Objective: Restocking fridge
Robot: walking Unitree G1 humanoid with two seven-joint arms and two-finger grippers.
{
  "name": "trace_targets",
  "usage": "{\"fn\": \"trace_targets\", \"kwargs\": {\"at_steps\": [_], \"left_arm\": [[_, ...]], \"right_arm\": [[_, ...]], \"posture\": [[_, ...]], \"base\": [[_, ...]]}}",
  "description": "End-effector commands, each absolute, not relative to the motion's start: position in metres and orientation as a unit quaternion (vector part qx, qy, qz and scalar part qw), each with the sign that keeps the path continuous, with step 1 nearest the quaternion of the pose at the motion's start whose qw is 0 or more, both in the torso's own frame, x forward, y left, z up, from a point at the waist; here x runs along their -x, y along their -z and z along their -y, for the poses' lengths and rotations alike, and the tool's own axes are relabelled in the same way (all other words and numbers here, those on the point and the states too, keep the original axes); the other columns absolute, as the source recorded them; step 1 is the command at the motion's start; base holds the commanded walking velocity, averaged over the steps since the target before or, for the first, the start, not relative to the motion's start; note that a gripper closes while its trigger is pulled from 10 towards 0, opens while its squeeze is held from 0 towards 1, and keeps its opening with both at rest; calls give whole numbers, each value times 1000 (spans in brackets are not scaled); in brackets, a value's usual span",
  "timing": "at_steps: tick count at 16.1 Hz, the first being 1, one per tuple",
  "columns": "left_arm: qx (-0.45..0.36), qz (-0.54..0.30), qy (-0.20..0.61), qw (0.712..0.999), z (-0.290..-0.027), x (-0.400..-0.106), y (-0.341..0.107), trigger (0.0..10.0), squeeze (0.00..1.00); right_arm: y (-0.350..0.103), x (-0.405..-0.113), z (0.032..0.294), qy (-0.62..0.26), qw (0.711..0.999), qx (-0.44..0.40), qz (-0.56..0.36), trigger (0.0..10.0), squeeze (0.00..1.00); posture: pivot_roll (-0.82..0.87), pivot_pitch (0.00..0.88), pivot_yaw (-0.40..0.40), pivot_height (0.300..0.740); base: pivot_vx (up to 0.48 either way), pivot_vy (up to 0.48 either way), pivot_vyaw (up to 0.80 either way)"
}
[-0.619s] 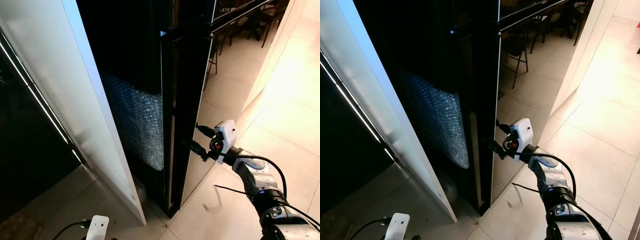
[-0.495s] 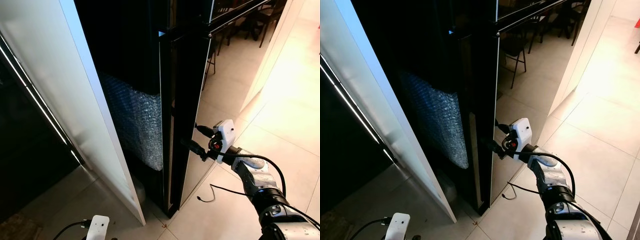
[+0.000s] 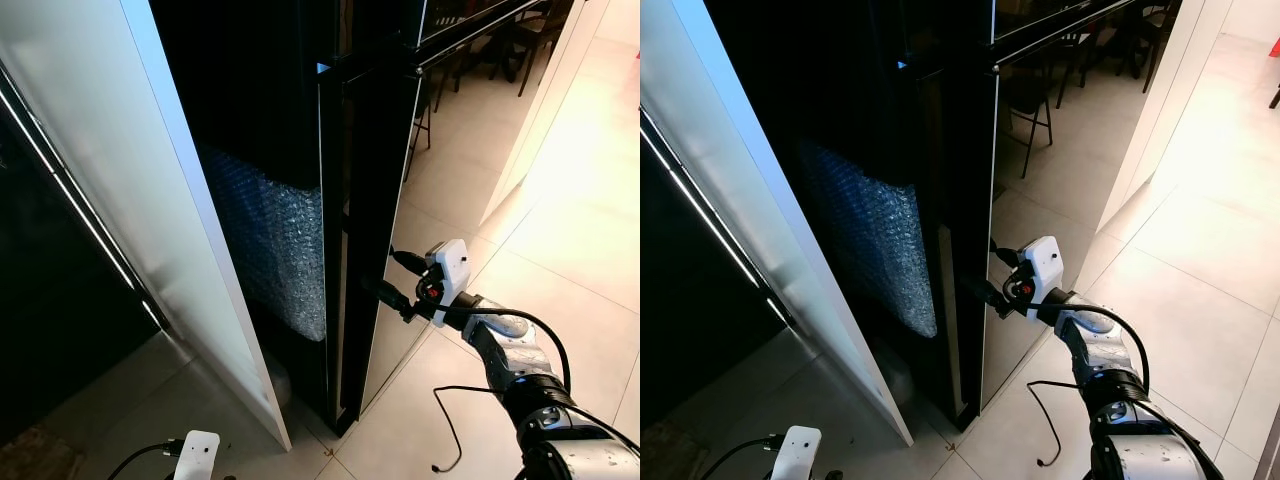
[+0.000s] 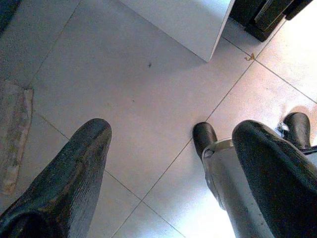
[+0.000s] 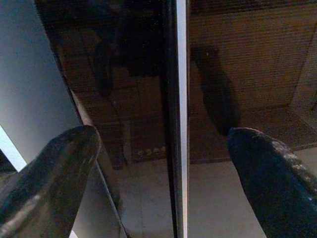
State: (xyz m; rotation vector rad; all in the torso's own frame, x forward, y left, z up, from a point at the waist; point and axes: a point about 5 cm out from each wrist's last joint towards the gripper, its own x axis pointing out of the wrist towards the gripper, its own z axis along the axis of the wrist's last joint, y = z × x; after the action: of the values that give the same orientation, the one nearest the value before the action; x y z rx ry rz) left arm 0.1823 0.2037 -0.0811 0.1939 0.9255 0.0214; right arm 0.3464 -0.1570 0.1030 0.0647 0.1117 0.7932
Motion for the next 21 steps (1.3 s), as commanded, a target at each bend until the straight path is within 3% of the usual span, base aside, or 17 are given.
{"fn": "trace_targets", "kwargs": {"at_steps": [1, 6, 8, 10, 16, 18, 19, 21], "left_arm": [[-97, -460, -13, 883, -205, -176, 84, 10000, 0], [-97, -460, -13, 883, -205, -176, 84, 10000, 0], [-86, -472, -27, 877, -208, -163, 89, 10000, 0], [-90, -474, -25, 875, -211, -161, 89, 10000, 0], [-93, -464, -22, 881, -208, -172, 86, 10000, 0], [-92, -465, -20, 880, -207, -173, 86, 10000, 0], [-93, -466, -19, 880, -207, -172, 86, 10000, 0], [-94, -467, -21, 879, -209, -172, 86, 10000, 0]], "right_arm": [[-110, -351, 151, -395, 917, -25, -48, 10000, 0], [-109, -351, 151, -396, 917, -25, -47, 10000, 0], [-36, -287, 211, -280, 948, -81, -129, 10000, 0], [-10, -266, 228, -216, 953, -107, -182, 10000, 0], [51, -213, 227, -86, 926, -97, -355, 10000, 0], [69, -192, 225, 5, 904, -111, -414, 10000, 0], [77, -181, 220, 3, 892, -78, -446, 10000, 0], [84, -174, 209, 53, 884, -102, -453, 10000, 0]], "posture": [[-23, 22, 12, 740], [-23, 22, 12, 740], [-23, 0, -12, 740], [-19, 0, -8, 740], [-10, 0, -1, 740], [-20, 7, 5, 740], [-11, 12, 5, 740], [0, 22, 12, 740]], "base": [[0, 0, 0], [0, 0, 0], [0, 0, 0], [0, 0, 0], [0, 0, 0], [0, 0, 0], [0, 0, 0], [0, 0, 0]]}}
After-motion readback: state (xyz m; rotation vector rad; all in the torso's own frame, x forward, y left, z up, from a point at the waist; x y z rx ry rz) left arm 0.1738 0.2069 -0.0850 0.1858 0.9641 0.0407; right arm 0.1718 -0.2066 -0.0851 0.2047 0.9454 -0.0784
